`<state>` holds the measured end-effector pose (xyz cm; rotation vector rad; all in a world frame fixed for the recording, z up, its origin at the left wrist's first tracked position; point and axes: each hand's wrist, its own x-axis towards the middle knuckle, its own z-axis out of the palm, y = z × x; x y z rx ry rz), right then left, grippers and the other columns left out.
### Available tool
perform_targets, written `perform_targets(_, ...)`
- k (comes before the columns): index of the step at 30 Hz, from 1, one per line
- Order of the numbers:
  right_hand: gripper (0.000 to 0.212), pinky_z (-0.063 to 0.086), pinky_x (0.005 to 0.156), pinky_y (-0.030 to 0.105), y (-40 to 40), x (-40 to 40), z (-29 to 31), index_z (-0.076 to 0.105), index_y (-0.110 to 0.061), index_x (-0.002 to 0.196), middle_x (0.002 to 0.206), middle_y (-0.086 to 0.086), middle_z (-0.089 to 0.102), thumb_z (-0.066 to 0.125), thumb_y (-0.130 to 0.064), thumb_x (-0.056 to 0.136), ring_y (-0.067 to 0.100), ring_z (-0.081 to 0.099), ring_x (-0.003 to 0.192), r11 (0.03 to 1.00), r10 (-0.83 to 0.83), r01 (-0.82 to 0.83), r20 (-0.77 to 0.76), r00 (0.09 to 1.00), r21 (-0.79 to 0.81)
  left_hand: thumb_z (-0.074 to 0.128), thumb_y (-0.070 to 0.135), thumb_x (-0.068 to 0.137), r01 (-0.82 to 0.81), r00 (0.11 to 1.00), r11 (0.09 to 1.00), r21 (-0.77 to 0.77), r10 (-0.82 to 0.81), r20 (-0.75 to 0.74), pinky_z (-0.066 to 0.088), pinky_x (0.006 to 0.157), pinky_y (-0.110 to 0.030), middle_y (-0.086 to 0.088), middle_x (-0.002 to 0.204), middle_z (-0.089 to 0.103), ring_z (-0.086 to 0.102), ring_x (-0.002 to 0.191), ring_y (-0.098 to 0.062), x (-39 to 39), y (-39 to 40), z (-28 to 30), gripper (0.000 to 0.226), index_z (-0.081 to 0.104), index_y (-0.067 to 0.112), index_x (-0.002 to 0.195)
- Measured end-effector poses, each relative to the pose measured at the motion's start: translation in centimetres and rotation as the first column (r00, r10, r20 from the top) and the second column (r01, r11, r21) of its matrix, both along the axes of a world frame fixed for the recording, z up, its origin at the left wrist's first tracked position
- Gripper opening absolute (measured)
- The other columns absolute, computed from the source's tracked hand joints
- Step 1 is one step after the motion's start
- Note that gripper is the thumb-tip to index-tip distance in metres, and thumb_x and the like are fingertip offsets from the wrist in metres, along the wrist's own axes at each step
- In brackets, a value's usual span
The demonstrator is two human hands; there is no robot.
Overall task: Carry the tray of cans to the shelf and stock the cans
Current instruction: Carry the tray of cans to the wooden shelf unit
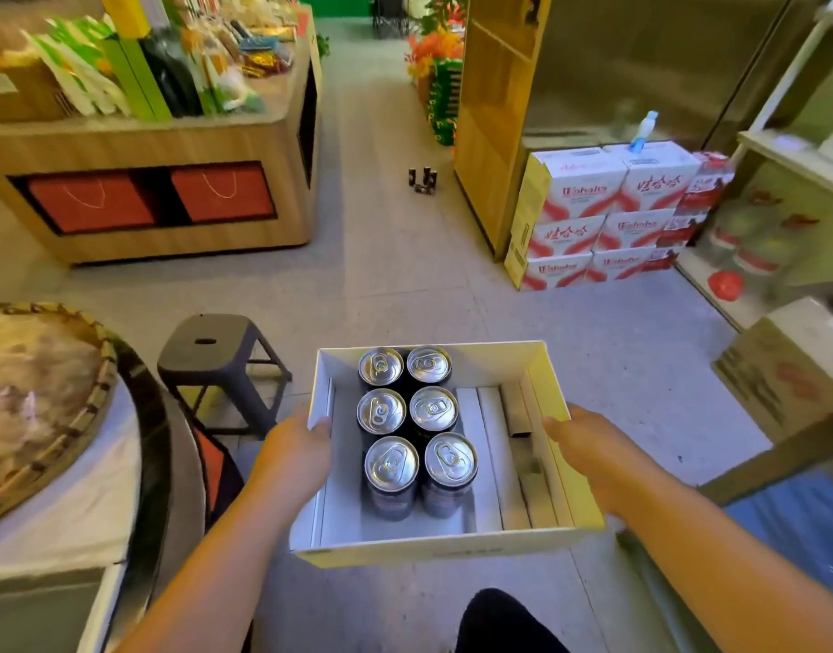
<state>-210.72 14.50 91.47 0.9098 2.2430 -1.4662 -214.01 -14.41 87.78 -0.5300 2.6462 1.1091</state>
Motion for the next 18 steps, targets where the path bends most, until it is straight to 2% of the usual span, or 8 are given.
perform_targets(4, 0.037, 0.035, 0.086, 0.035, -0.4, -10.5, -0.3, 0.048, -0.015, 0.140, 0.103, 0.006, 0.049, 0.044, -0.024, 0.105, 0.023, 0.043, 0.097, 1.000, -0.019, 0.019, 0.000, 1.000, -0.009, 0.040, 0.031, 0.101, 0.011, 1.000, 1.000, 0.002, -0.011, -0.007, 0.051, 0.087, -0.042, -0.018, 0.114, 0.064, 0.060, 0.099, -0.037, -10.5, -0.3, 0.6, 0.032, 0.060, 0.013, 0.118)
perform_targets(6, 0.040, 0.035, 0.089, 0.036, 0.0, -16.5, -1.0, 0.045, -0.016, 0.144, 0.111, 0.007, 0.051, 0.045, -0.024, 0.105, 0.025, 0.045, 0.103, 1.000, -0.010, 0.010, 0.003, 1.000, -0.004, 0.040, 0.028, 0.101, 0.005, 1.000, 1.000, 0.014, -0.005, -0.031, 0.051, 0.086, -0.041, -0.017, 0.112, 0.064, 0.060, 0.100, -0.037, -16.1, -0.1, 0.2, 0.030, 0.061, 0.013, 0.118)
perform_targets(9, 0.043, 0.037, 0.095, 0.039, 0.3, -24.0, -1.3, 0.042, -0.019, 0.147, 0.122, 0.009, 0.053, 0.045, -0.026, 0.105, 0.030, 0.047, 0.118, 1.000, 0.001, -0.001, 0.008, 1.000, -0.013, 0.041, 0.027, 0.102, -0.014, 0.999, 1.000, 0.023, 0.015, -0.046, 0.046, 0.073, -0.034, -0.012, 0.107, 0.063, 0.059, 0.092, -0.031, -22.9, 0.4, 0.2, 0.025, 0.059, 0.017, 0.116)
perform_targets(11, 0.043, 0.036, 0.089, 0.036, 1.0, -30.6, -1.6, 0.042, -0.020, 0.147, 0.114, 0.007, 0.051, 0.045, -0.025, 0.104, 0.026, 0.046, 0.109, 1.000, 0.014, -0.015, -0.021, 1.000, -0.008, 0.042, 0.027, 0.102, -0.059, 0.996, 0.997, 0.056, 0.063, -0.067, 0.044, 0.073, -0.033, -0.010, 0.108, 0.064, 0.059, 0.092, -0.030, -28.9, 0.6, -0.1, 0.026, 0.059, 0.018, 0.119)
perform_targets(13, 0.042, 0.035, 0.086, 0.034, 1.5, -36.4, -1.2, 0.043, -0.018, 0.146, 0.111, 0.006, 0.050, 0.045, -0.024, 0.104, 0.024, 0.044, 0.102, 0.999, 0.038, -0.038, -0.012, 0.999, -0.012, 0.042, 0.029, 0.101, -0.077, 0.995, 0.996, 0.055, 0.080, -0.056, 0.049, 0.080, -0.037, -0.011, 0.109, 0.065, 0.060, 0.095, -0.033, -34.4, 1.0, 0.2, 0.028, 0.060, 0.017, 0.119)
perform_targets(18, 0.041, 0.035, 0.084, 0.034, 2.7, -50.9, 0.8, 0.043, -0.017, 0.145, 0.108, 0.005, 0.050, 0.045, -0.024, 0.104, 0.022, 0.044, 0.101, 0.998, 0.060, -0.060, -0.034, 0.998, 0.007, 0.042, 0.025, 0.102, -0.107, 0.989, 0.989, 0.101, 0.116, -0.093, 0.043, 0.077, -0.034, -0.005, 0.102, 0.060, 0.056, 0.091, -0.030, -48.0, 2.4, 2.0, 0.013, 0.055, 0.024, 0.104)
